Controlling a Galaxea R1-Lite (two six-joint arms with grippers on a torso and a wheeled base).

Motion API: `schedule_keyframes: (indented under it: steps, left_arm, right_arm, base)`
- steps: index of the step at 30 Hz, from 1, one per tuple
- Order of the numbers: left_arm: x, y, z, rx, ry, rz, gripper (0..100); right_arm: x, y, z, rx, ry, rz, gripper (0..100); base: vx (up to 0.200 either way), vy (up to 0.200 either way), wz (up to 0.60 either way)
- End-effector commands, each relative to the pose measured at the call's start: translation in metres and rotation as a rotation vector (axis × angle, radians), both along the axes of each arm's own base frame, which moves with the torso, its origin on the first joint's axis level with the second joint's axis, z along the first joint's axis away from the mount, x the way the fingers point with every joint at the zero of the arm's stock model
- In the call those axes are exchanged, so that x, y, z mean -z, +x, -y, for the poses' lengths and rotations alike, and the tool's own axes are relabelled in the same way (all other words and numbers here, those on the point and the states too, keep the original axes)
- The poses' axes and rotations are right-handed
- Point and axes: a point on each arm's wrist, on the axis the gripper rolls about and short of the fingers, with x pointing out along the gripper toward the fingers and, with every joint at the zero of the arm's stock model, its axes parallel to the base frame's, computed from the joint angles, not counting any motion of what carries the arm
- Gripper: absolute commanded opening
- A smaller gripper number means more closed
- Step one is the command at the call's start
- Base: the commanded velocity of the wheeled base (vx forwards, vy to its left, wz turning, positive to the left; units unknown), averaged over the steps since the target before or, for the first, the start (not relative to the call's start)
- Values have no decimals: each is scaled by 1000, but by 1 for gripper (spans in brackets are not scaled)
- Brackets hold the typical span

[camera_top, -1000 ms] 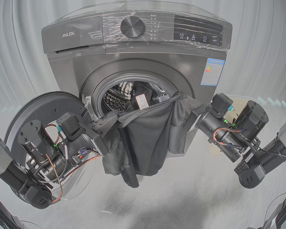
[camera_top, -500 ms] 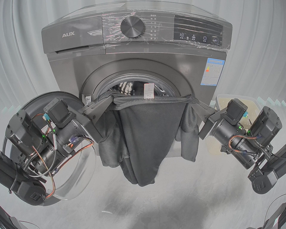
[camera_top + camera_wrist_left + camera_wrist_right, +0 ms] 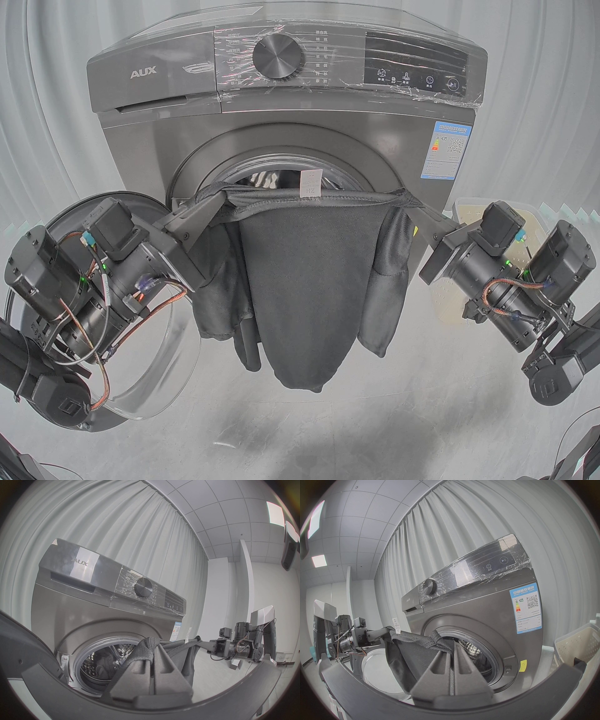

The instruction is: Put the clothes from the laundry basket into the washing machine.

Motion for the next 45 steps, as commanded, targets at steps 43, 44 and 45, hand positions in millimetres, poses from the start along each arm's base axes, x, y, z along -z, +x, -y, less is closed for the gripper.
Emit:
schedule_keyframes:
  steps: [43,44,45]
  left_arm:
    - [-15,7,-8,-48,-21,63,0]
    - [-13,7,-8,-46,-17,58,0]
    - [-12,7,-7,-44,-15,50,0]
  right_arm:
    - [-24,2,0,23,75,66,0]
    - [-22,2,0,23,69,59,0]
    - [-20,2,0,23,66,54,0]
  base:
    - [0,0,0]
    - [0,0,0]
    - [0,0,0]
